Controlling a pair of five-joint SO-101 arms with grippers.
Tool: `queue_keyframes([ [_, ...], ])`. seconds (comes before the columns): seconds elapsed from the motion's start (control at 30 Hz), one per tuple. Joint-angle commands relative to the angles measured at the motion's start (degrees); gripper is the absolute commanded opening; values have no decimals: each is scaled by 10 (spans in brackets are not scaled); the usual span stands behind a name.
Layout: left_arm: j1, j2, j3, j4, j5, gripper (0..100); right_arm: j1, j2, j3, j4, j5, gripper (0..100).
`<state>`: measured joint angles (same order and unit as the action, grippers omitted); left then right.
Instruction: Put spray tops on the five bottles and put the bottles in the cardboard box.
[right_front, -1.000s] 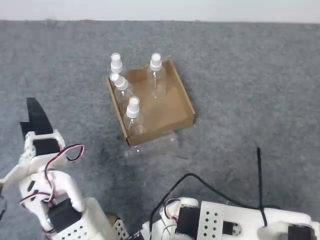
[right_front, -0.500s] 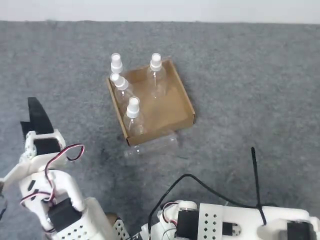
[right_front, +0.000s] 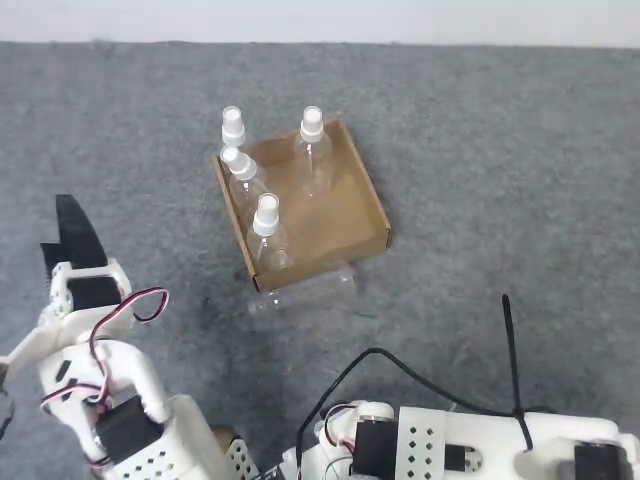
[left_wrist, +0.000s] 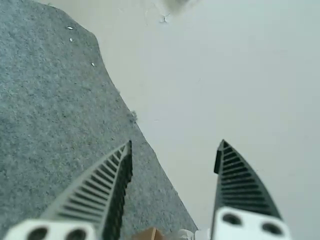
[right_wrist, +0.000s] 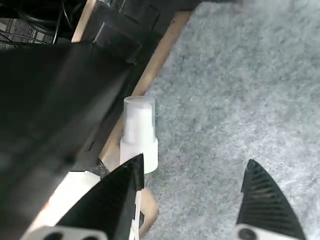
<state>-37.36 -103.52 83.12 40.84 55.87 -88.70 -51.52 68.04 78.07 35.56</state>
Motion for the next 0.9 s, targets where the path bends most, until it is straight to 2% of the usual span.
queue_keyframes([
  [0.0,-1,-8,-6,-21,-5,250,6,-10,-21,5,-19,262],
  [0.57,-3,-7,-6,-22,-5,250,53,-11,-27,11,-18,262],
  [0.73,-4,-7,-6,-21,-5,250,42,-12,-22,19,26,262],
  [0.87,-39,-8,-6,-21,-3,250,73,-12,-23,24,52,262],
])
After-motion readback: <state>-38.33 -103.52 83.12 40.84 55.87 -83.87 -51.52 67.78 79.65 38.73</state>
